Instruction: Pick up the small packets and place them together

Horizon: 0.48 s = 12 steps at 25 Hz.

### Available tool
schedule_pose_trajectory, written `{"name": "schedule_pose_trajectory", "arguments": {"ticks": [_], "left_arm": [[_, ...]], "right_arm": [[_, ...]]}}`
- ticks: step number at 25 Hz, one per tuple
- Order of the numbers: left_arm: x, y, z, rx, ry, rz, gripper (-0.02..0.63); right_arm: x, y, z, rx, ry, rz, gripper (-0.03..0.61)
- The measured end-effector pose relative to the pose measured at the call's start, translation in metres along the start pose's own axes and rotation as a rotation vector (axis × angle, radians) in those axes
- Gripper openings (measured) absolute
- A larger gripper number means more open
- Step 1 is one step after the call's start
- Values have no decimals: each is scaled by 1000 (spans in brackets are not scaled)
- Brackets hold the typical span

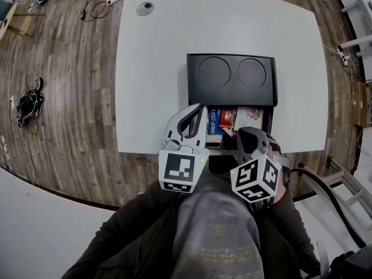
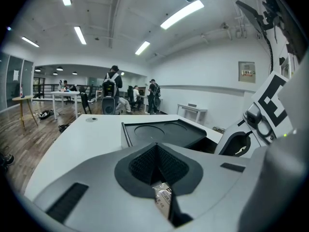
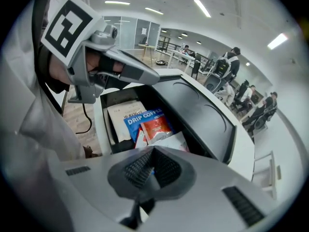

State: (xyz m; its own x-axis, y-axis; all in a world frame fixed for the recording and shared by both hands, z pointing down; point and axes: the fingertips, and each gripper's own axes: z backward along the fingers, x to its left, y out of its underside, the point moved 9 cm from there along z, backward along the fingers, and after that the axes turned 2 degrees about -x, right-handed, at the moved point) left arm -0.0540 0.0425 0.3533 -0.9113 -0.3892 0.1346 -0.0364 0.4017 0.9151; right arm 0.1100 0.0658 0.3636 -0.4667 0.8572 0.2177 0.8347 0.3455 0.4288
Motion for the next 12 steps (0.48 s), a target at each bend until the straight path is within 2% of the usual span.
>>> {"name": "schedule_pose_trajectory", "arguments": {"ticks": [3,7,8,9,12], "left_arm": [[-2,-1,6,-4,4,-1,3],[-4,-4,7,-8,-3,0,3],[-5,-4,7,-8,-5,1,3],[-4,-4,7,-8,-8,3,3],[-1,-2,6,-4,-14,11,3]], "right_arm": [[5,0,0,19,16,38,2],[3,-1,-5,40,40,143,8],[3,-1,-7,44,33,154,74],[2,-1,-9,47,28,162,107],[-1,-2,-16,69,17,203,149]]}}
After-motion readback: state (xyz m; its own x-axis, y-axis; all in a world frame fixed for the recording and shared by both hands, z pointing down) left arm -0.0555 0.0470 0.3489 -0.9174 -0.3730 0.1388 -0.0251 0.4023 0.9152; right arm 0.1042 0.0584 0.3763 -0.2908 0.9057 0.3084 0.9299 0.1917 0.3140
